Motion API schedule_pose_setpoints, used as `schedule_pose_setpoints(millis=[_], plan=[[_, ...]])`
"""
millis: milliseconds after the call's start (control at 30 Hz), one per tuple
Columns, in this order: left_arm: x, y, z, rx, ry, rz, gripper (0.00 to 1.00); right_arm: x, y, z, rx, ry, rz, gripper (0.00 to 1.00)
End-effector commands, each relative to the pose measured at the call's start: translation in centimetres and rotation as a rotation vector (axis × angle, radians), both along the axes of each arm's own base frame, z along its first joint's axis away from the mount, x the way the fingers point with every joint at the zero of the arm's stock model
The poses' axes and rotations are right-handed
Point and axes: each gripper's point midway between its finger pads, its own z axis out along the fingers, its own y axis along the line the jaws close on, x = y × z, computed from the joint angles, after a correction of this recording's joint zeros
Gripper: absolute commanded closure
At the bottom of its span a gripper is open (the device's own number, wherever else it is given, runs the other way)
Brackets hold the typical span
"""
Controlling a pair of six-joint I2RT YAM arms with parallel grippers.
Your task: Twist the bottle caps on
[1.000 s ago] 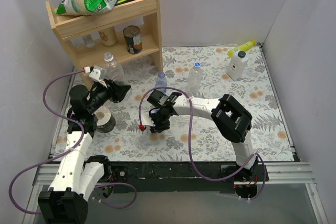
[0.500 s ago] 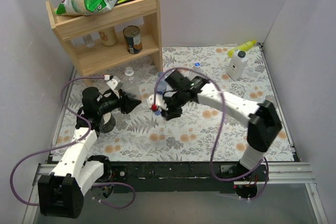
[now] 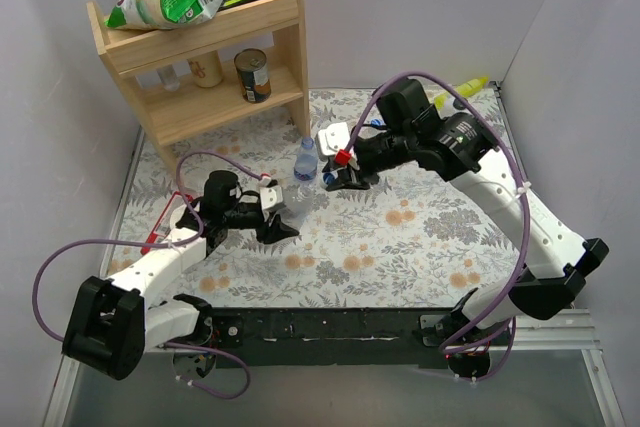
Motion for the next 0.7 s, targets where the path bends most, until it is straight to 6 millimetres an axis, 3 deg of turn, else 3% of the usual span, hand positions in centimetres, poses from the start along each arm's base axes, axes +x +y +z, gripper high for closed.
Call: schedule_pose_setpoints(millis=[0, 300, 667], plan=[[-0.9, -1.5, 1.1, 0.021, -0.126, -0.106, 1.0, -1.8, 0.0, -2.7, -0.078, 0.047, 0.037, 0.74], [-2.3, -2.5, 1.8, 0.007, -0.112, -0.117, 1.0, -2.1, 0.9, -4.6, -0.119, 0.021, 0.073, 0.73], [-1.7, -2.6, 3.3, -0.029, -0.19, -0.077, 1.0, -2.5, 0.8, -6.1, -0.173, 0.033, 0.102, 0.71]])
